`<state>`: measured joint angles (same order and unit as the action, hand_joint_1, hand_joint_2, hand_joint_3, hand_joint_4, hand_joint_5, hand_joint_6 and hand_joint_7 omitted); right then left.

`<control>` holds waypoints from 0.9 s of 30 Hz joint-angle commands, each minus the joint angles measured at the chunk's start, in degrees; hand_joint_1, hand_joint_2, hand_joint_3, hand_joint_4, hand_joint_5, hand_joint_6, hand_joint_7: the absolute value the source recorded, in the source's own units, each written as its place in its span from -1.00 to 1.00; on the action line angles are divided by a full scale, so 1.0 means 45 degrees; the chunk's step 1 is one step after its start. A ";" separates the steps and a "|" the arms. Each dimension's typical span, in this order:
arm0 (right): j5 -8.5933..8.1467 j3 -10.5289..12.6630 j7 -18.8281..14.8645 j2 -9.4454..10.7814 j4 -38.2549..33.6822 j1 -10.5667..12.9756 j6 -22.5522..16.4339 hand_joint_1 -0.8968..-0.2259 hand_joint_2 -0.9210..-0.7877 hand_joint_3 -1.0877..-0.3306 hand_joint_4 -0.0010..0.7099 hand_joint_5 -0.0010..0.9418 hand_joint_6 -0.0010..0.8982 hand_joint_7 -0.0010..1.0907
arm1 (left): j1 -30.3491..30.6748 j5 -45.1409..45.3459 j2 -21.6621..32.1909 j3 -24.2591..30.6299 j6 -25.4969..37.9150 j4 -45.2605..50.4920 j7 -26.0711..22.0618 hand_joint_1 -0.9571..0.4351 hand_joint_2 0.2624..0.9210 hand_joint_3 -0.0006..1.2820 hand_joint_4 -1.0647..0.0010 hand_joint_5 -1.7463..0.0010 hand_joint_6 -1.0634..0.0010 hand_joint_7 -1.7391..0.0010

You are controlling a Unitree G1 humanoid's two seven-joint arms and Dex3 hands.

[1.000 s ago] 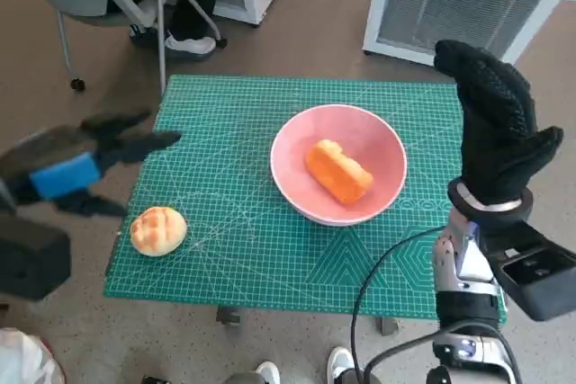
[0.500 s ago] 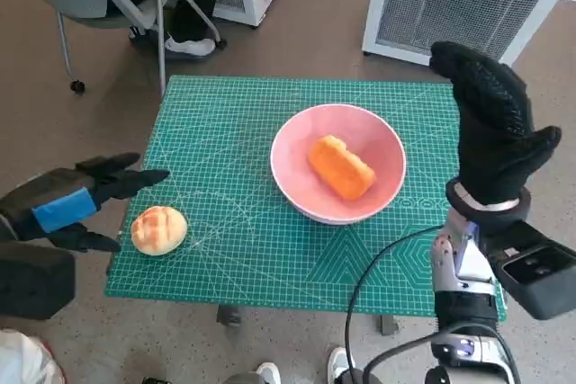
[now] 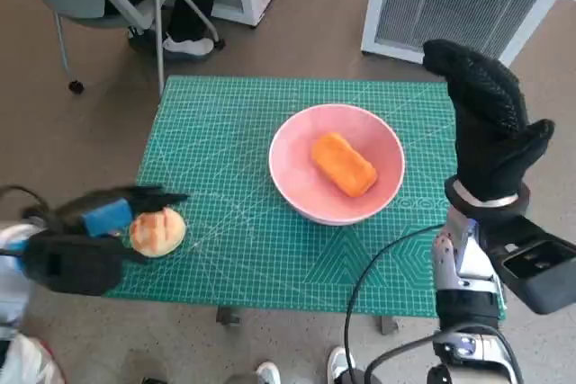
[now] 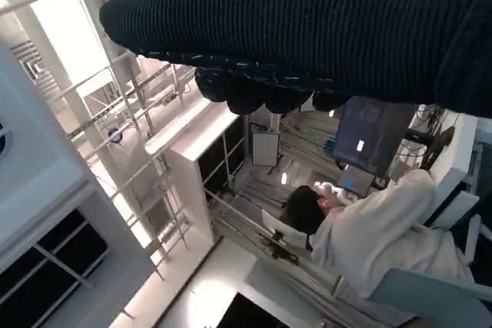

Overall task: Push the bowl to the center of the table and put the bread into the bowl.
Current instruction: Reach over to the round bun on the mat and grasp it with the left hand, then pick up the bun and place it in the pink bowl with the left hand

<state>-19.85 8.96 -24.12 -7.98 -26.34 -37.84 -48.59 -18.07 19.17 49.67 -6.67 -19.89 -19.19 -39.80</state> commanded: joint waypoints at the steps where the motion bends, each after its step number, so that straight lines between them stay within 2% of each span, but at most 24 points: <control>1: 0.0068 -0.0021 -0.0111 -0.0052 0.0076 0.0106 0.0238 -0.03 -1.00 -0.51 -1.00 0.02 -1.00 0.28 | -0.0644 0.0979 -0.0492 -0.0696 -0.1287 -0.1718 0.1413 0.19 0.84 -0.97 0.01 0.92 -0.09 0.89; 2: 0.0033 -0.0021 -0.0122 -0.0051 0.0104 0.0118 0.0263 -0.03 -1.00 -0.51 -1.00 0.02 -1.00 0.28 | -0.0764 0.1174 -0.0594 -0.0823 -0.1541 -0.2142 0.1767 0.20 0.86 -0.98 -0.04 0.92 -0.13 0.88; 3: 0.0012 -0.0020 -0.0130 -0.0048 0.0122 0.0125 0.0282 -0.04 -1.00 -0.51 -1.00 0.02 -1.00 0.29 | -0.0866 0.1317 -0.0662 -0.0917 -0.1747 -0.2474 0.2029 0.23 0.91 -0.97 -0.19 0.90 -0.26 0.83; 4: -0.0012 -0.0016 -0.0137 -0.0052 0.0164 0.0146 0.0295 -0.05 -1.00 -0.51 -1.00 0.02 -1.00 0.29 | -0.0991 0.1503 -0.0721 -0.1022 -0.1962 -0.2860 0.2357 0.25 0.94 -0.98 -0.29 0.90 -0.30 0.75; 5: -0.0026 -0.0013 -0.0141 -0.0053 0.0193 0.0160 0.0304 -0.05 -1.00 -0.51 -1.00 0.03 -1.00 0.29 | -0.1095 0.1637 -0.0759 -0.1102 -0.2139 -0.3162 0.2600 0.27 0.95 -0.94 -0.24 0.65 -0.28 0.51; 6: -0.0027 -0.0004 -0.0129 -0.0054 0.0237 0.0184 0.0308 -0.06 -1.00 -0.50 -1.00 0.03 -1.00 0.30 | -0.1206 0.1799 -0.0771 -0.1189 -0.2300 -0.3457 0.2855 0.31 0.97 -0.87 -0.13 0.27 -0.22 0.14; 7: -0.0026 0.0002 -0.0119 -0.0055 0.0269 0.0201 0.0313 -0.08 -1.00 -0.49 -1.00 0.03 -1.00 0.31 | -0.1297 0.1912 -0.0775 -0.1262 -0.2435 -0.3687 0.3048 0.33 0.98 -0.85 -0.10 0.03 -0.21 -0.07; 9: -0.0011 0.0031 -0.0084 -0.0069 0.0333 0.0241 0.0322 -0.09 -1.00 -0.49 -1.00 0.03 -1.00 0.33 | -0.1450 0.2011 -0.0729 -0.1375 -0.2666 -0.4053 0.3301 0.35 0.99 -0.85 -0.09 -0.18 -0.24 -0.21; 13: 0.0036 0.0104 -0.0024 -0.0115 0.0387 0.0290 0.0298 -0.10 -1.00 -0.47 -1.00 0.04 -1.00 0.34 | -0.1671 0.1799 -0.0506 -0.1386 -0.2891 -0.4175 0.3183 0.37 0.99 -0.86 -0.08 -0.42 -0.30 -0.23; 17: 0.0088 0.0174 0.0026 -0.0171 0.0383 0.0296 0.0272 -0.11 -1.00 -0.46 -1.00 0.04 -1.00 0.35 | -0.1997 0.1101 -0.0116 -0.1033 -0.2656 -0.3406 0.2278 0.37 1.00 -0.86 -0.04 -0.53 -0.36 -0.18; 22: 0.0133 0.0225 0.0035 -0.0241 0.0393 0.0266 0.0267 -0.08 -1.00 -0.46 -1.00 0.05 -1.00 0.35 | -0.2365 -0.0425 0.0413 0.0029 -0.2057 -0.1332 0.1100 0.38 1.00 -0.86 -0.01 -0.54 -0.37 -0.19; 27: 0.0121 0.0279 -0.0020 -0.0272 0.0319 0.0203 0.0176 -0.05 -1.00 -0.45 -1.00 0.05 -1.00 0.35 | -0.2797 -0.1764 0.0212 0.1092 -0.1584 0.0357 0.0982 0.38 1.00 -0.86 -0.05 -0.46 -0.33 -0.28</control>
<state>-19.89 10.05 -24.07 -8.84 -24.55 -37.53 -47.85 -27.51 14.96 49.71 -4.83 -27.84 -22.38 -35.12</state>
